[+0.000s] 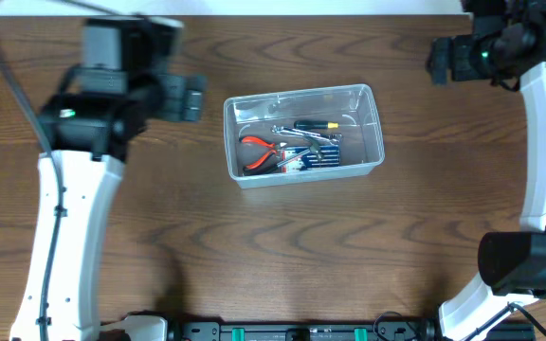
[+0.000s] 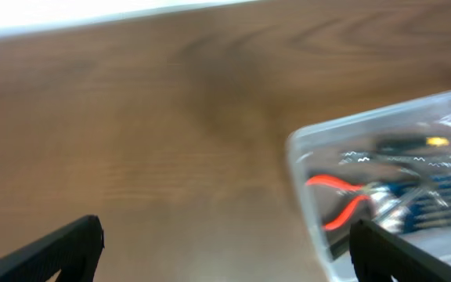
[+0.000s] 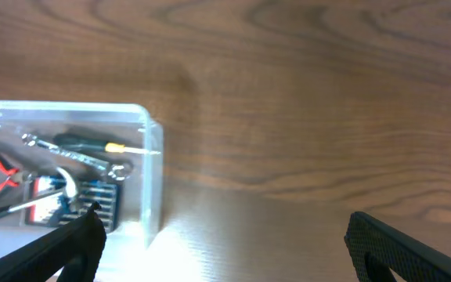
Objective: Pack container
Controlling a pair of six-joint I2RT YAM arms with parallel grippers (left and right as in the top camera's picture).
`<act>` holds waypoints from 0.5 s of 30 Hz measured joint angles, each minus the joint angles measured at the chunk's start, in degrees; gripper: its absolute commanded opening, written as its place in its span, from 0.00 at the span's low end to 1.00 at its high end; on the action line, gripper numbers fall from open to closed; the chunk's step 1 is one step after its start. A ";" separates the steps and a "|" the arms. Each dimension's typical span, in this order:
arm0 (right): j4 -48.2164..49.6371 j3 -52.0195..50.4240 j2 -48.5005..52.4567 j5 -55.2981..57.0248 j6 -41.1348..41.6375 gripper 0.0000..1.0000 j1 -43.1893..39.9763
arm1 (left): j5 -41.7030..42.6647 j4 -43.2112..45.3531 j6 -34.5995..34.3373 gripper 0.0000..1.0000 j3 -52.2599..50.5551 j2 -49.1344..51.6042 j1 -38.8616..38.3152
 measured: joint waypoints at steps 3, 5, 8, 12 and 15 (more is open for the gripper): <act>-2.08 0.00 -0.04 1.99 1.84 0.99 2.05 | -0.57 -6.01 -2.54 0.99 -0.02 -1.57 4.22; -4.57 0.00 -0.42 3.13 2.62 0.99 2.86 | -0.68 -9.31 -3.28 0.99 -0.04 -3.04 4.94; -9.92 -0.02 -2.05 4.37 3.30 0.99 3.41 | -0.66 -12.74 -4.09 0.99 -0.81 -6.40 5.01; -12.87 -2.01 -7.19 5.44 4.33 0.99 3.67 | -0.66 -12.59 -4.59 0.99 -5.97 -13.88 5.01; -10.67 -8.57 -15.19 7.50 6.40 0.99 5.16 | -0.63 -11.10 -4.68 0.98 -12.61 -22.12 5.01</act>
